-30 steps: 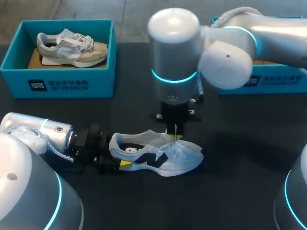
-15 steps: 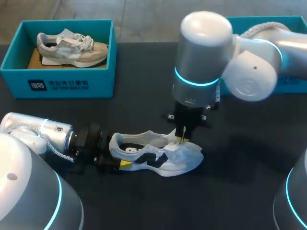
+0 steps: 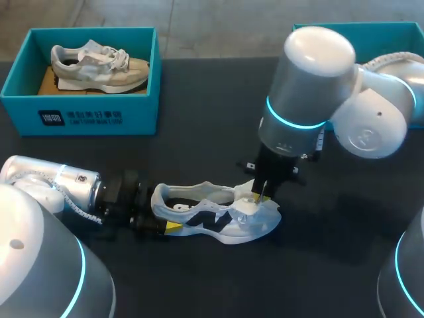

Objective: Take the shoe out of the shoebox, open the shoe tongue, remove and reinsert the insole, then place the shoe into the shoebox

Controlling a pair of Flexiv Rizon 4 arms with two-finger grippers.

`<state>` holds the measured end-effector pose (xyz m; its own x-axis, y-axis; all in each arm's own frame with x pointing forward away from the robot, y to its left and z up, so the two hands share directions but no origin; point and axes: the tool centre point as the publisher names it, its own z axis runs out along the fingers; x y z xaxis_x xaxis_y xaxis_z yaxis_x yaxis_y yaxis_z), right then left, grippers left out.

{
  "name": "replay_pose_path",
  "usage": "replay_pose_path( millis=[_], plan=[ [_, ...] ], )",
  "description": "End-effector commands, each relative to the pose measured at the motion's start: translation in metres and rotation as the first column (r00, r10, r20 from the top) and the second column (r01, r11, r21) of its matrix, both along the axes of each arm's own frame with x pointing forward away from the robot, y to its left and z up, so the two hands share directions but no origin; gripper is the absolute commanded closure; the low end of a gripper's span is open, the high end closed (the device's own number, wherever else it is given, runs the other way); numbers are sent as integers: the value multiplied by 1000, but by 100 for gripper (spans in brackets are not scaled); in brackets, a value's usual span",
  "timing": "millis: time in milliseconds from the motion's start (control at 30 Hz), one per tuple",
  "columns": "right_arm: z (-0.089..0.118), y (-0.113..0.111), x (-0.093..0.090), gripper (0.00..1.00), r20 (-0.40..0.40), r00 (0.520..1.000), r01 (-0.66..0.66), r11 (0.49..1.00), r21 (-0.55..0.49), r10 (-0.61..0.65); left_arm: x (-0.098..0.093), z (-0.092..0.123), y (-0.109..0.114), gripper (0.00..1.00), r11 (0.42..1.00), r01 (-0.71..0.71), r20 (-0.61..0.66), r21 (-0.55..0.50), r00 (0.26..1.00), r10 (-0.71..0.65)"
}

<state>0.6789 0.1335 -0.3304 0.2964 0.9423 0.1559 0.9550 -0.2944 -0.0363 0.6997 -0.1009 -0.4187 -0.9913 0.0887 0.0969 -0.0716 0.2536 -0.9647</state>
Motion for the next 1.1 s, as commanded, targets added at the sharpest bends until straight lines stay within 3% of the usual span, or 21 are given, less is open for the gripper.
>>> replay_pose_path(
  millis=[33,200,233,367,400,900,1100],
  plan=[
    [-4,-11,-1,100,33,999,1,991,131,-5,1,-3,1,100,1000,0,0,1,1000,0],
    [-6,-11,-2,100,42,999,-7,986,165,0,1,-3,1,100,1000,0,0,1,1000,0],
    [-6,-11,-2,95,44,999,-8,986,166,0,1,-3,1,100,1000,0,0,1,1000,0],
    [0,-6,-4,50,58,998,-22,986,167,12,1,-3,1,100,1000,0,0,1,1000,0],
    [3,-5,-5,0,67,998,-30,986,164,19,1,-3,1,100,1000,0,0,1,1000,0],
    [74,32,-17,0,151,972,-179,984,-10,178,1,-3,1,100,1000,0,0,1,1000,0],
    [98,53,-17,0,161,929,-317,941,-117,333,1,-3,1,100,1000,0,0,1,1000,0]
  ],
)
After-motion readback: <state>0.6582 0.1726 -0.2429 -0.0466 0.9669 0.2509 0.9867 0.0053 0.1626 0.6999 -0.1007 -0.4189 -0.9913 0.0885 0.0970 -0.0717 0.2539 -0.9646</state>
